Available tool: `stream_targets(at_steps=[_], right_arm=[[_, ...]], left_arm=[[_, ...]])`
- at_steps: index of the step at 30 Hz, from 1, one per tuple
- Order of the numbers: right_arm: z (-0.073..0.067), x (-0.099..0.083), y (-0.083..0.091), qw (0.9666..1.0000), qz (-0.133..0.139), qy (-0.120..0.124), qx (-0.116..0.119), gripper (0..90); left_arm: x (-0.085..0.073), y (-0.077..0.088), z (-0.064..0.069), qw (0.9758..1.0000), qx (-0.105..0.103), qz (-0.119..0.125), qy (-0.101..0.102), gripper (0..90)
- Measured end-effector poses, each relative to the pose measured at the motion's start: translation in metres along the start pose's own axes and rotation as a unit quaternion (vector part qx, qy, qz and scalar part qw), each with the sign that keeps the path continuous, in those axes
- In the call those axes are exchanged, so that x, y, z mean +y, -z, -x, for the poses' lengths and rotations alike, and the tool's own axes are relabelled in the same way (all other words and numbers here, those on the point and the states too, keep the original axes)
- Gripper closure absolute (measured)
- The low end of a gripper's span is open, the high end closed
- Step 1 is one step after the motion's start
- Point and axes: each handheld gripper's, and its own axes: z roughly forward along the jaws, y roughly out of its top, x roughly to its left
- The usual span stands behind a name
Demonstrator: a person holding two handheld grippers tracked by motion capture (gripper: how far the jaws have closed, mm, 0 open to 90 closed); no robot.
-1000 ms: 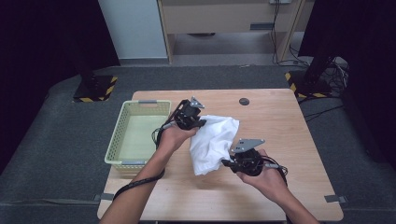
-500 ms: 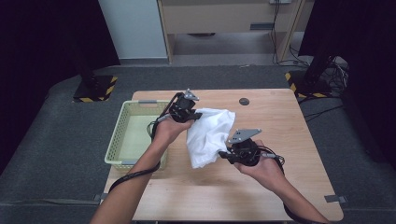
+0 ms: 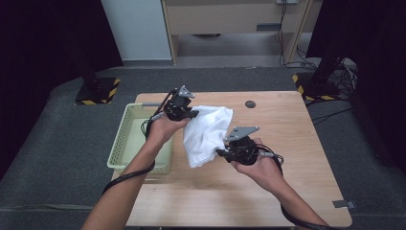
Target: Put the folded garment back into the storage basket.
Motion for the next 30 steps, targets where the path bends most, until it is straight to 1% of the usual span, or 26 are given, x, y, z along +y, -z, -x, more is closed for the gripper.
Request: stream_targets(at_steps=[2, 6, 8, 11, 12, 13, 14, 18, 20, 23, 24, 28, 30], right_arm=[[-0.003, 0.005, -0.002, 1.0000, -0.002, 0.004, 0.001, 78.4], [-0.007, 0.012, -0.006, 1.0000, -0.003, 0.007, -0.005, 78.4], [-0.009, 0.017, -0.009, 0.9999, -0.003, 0.011, -0.006, 78.4], [-0.012, 0.025, -0.014, 0.9999, 0.000, 0.016, -0.006, 78.4], [-0.013, 0.027, -0.015, 0.9999, 0.001, 0.016, -0.005, 78.4], [-0.014, 0.028, -0.016, 0.9998, 0.000, 0.018, -0.005, 78.4], [-0.014, 0.030, -0.018, 0.9998, -0.001, 0.019, -0.005, 78.4], [-0.014, 0.039, -0.025, 0.9997, -0.006, 0.025, -0.004, 78.4], [-0.014, 0.042, -0.027, 0.9997, -0.007, 0.025, -0.004, 78.4], [-0.014, 0.049, -0.031, 0.9996, -0.006, 0.027, -0.004, 78.3], [-0.015, 0.051, -0.033, 0.9996, -0.005, 0.029, -0.003, 78.4], [-0.018, 0.061, -0.039, 0.9994, -0.007, 0.034, 0.000, 78.3], [-0.019, 0.065, -0.043, 0.9993, -0.009, 0.036, 0.000, 78.3]], left_arm=[[-0.002, 0.004, -0.003, 1.0000, -0.004, 0.002, 0.002, 78.7], [-0.004, 0.010, -0.013, 1.0000, 0.000, 0.005, 0.001, 78.7], [-0.005, 0.012, -0.017, 1.0000, 0.003, 0.006, 0.005, 78.7], [-0.006, 0.015, -0.022, 1.0000, 0.009, 0.001, -0.001, 78.7], [-0.007, 0.016, -0.024, 0.9999, 0.010, 0.004, -0.001, 78.7], [-0.007, 0.018, -0.026, 0.9998, 0.016, 0.007, 0.003, 78.7], [-0.006, 0.020, -0.028, 0.9997, 0.024, 0.004, -0.004, 78.7], [-0.005, 0.025, -0.034, 0.9996, 0.028, 0.011, 0.002, 78.7], [-0.005, 0.028, -0.039, 0.9995, 0.031, 0.009, 0.004, 78.7], [-0.005, 0.032, -0.044, 0.9993, 0.038, 0.004, -0.001, 78.7], [-0.005, 0.033, -0.045, 0.9992, 0.040, 0.005, 0.000, 78.7], [-0.009, 0.039, -0.050, 0.9988, 0.048, 0.007, -0.002, 78.5], [-0.012, 0.042, -0.055, 0.9986, 0.053, 0.009, 0.002, 78.3]])
